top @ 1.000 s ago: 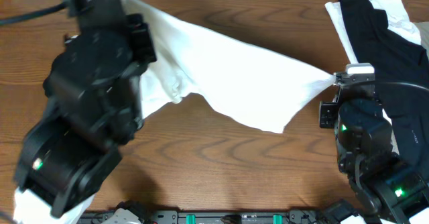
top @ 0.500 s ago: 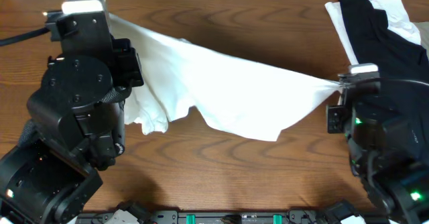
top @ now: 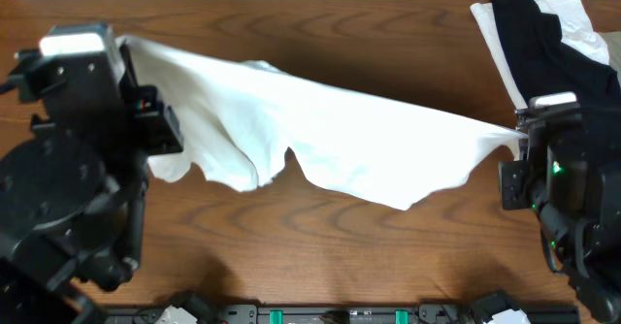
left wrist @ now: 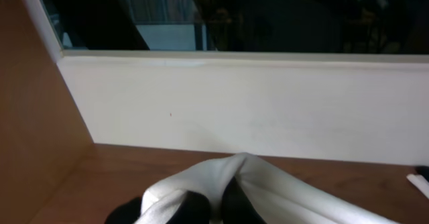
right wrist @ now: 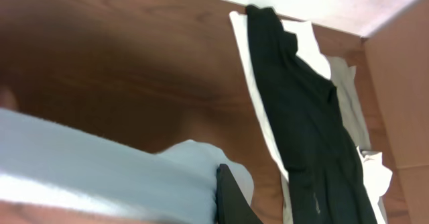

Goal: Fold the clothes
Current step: 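Stretch the shirt between both grippers, right gripper pulling rightward, then lay the stretched shirt flat on the table with both grippers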

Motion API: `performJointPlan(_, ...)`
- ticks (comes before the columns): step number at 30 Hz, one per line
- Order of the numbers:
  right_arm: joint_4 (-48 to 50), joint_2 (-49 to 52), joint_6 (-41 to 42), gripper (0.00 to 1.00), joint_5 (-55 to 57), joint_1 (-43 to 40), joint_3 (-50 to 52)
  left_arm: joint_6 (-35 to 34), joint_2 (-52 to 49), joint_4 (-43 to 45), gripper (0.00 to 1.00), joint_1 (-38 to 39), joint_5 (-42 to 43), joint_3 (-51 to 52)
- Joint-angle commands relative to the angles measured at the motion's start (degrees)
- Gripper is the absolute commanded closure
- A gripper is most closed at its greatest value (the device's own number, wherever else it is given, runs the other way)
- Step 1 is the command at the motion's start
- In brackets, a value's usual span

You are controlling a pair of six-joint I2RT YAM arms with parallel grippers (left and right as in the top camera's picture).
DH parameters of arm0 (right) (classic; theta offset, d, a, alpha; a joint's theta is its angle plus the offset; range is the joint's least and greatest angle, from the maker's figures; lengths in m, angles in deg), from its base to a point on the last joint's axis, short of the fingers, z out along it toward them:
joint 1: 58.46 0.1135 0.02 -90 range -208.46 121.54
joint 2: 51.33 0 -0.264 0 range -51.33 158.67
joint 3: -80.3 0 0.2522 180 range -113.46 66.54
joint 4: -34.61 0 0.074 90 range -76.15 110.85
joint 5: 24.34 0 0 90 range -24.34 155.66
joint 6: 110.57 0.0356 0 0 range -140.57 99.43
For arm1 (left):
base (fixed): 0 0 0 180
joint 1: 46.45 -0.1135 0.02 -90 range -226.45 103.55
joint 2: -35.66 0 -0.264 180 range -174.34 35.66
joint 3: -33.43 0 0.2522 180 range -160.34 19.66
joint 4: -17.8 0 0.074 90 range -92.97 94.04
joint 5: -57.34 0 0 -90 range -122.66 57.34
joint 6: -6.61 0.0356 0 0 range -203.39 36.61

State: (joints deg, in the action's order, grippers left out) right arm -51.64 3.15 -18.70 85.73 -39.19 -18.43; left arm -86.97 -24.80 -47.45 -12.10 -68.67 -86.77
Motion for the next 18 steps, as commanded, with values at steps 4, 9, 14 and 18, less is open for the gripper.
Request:
performJointPlan(4, -2.82, 4.2, -0.72, 0.98, -3.28, -4.59, -7.13, -1.2, 2.32, -0.55, 0.94, -0.42, 4.79, -0.72)
performJointPlan(9, -2.05, 11.93, -4.11, 0.98, -8.68, -8.72, -7.3, -1.16, -2.27, -0.52, 0.94, -0.44, 5.6, -0.68)
performJointPlan(14, 1.27, 23.93, -8.35, 0.99, -13.97, -11.72, -7.3, 0.15, -12.33, 1.42, 0.94, -1.6, 5.6, -0.68)
performJointPlan(18, 8.72, 33.99, -8.79, 0.99, -14.32, -13.88, -7.3, 0.98, -22.64, 8.55, 0.94, -5.81, 5.88, -0.68)
